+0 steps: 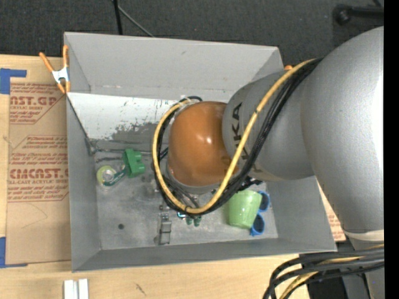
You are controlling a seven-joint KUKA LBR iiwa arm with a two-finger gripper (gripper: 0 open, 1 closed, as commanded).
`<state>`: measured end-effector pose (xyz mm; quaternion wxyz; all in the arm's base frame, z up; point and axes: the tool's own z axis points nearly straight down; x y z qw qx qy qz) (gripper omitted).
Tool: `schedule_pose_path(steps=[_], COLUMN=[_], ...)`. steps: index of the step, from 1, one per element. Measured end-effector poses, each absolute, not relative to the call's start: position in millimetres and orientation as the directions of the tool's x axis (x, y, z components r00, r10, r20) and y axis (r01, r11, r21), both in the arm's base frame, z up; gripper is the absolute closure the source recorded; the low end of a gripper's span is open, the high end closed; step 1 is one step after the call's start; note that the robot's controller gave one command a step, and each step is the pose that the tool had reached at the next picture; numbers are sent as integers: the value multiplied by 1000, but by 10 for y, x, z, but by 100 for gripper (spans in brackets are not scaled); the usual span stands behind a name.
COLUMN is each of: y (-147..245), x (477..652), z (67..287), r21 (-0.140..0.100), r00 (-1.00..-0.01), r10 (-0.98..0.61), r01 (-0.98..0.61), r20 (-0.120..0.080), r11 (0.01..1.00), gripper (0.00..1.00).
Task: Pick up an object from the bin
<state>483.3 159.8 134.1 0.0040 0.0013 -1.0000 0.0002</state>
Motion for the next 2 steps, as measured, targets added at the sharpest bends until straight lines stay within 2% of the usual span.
schedule_pose_path(steps=[1, 2], y=[2313, 1656], x=[5545, 5961], z=[668, 1015], r21=[3, 0], r00=[-996, -983], r10=[-95, -185], r01=[-95, -185], r20=[-4, -5], r11=[996, 983], gripper=[0, 0])
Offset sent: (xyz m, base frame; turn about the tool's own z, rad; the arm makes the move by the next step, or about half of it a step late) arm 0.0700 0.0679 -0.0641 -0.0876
